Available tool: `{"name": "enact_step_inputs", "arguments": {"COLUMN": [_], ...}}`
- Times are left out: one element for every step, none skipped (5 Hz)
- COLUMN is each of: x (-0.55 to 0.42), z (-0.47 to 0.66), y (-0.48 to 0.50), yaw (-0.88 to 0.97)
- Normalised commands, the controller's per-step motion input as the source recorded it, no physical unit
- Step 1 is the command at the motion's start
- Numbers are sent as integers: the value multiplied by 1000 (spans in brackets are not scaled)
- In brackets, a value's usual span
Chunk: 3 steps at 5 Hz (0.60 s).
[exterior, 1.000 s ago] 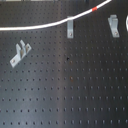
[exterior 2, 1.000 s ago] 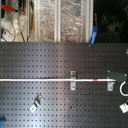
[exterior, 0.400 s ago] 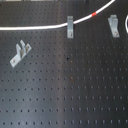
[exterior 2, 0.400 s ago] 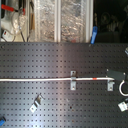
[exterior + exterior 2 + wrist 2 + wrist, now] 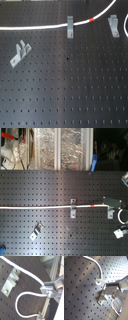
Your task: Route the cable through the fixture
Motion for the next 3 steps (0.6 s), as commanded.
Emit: {"name": "enact_step_inputs", "arguments": {"x": [-981,-11,-182], "z": [406,74,80], "y": [96,12,126], "yaw": [80,0,0]}}
